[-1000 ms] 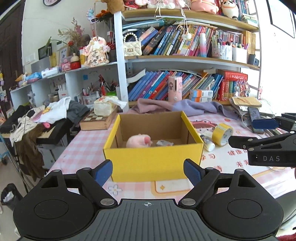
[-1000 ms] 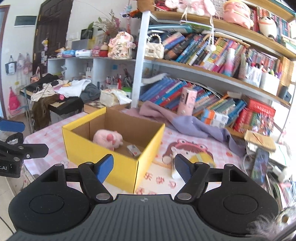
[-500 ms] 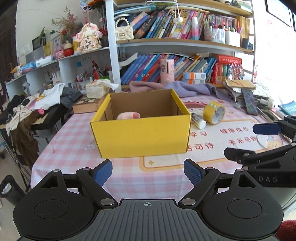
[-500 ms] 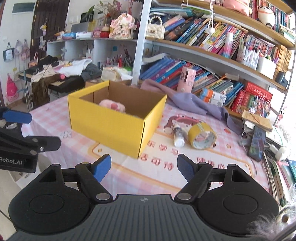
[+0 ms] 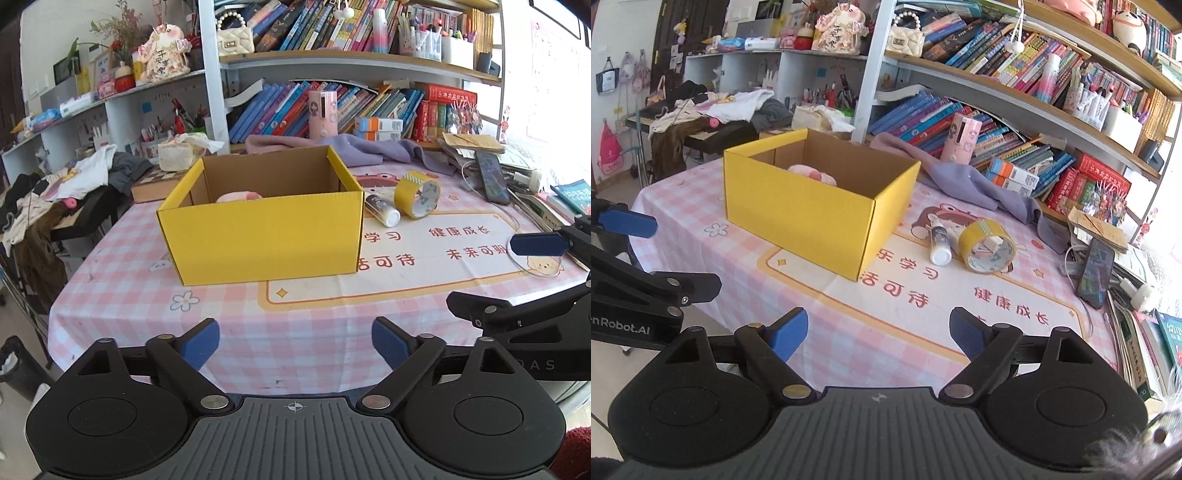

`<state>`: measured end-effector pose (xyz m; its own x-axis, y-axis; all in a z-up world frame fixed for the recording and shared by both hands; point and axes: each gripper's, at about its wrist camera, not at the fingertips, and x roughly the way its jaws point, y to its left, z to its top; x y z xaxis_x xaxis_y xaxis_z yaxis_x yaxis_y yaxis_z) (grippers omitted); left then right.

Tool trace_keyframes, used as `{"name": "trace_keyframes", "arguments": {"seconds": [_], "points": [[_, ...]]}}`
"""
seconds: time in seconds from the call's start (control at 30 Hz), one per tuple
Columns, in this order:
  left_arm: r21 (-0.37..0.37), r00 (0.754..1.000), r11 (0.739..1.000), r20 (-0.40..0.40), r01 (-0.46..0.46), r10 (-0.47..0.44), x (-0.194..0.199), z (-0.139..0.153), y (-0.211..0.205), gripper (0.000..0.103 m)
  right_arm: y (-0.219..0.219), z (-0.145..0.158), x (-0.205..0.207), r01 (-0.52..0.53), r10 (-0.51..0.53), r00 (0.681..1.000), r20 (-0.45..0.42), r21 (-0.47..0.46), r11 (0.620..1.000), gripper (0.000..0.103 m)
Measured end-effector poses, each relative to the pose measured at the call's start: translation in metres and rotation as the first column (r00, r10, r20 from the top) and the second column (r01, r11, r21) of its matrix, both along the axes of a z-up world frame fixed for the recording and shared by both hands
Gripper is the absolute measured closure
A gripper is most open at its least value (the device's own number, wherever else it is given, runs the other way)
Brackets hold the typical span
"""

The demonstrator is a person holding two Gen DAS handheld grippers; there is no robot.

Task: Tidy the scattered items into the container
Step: 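Withdraw both tools from the box toward the tape and spray bottle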

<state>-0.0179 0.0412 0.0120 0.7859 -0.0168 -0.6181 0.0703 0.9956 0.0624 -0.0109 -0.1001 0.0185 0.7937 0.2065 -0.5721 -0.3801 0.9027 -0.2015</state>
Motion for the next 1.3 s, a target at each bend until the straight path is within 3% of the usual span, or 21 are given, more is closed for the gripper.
{"name": "trace_keyframes", "arguments": {"seconds": [0.5, 1.3], "points": [[-0.012, 0.994, 0.996, -0.052, 0.093, -0.093, 0.025, -0.006, -0.037, 0.010, -0.040, -0.005, 0.015, 0.118, -0.118, 0.992, -0.039, -0.011, 0.993, 0.019], [-0.015, 0.959, 0.963, -0.086, 0.271, -0.271, 0.071, -0.019, -0.107, 0.010, -0.108, -0.013, 0.043, 0.277, -0.278, 0.958, -0.077, -0.021, 0.961, 0.018]]}}
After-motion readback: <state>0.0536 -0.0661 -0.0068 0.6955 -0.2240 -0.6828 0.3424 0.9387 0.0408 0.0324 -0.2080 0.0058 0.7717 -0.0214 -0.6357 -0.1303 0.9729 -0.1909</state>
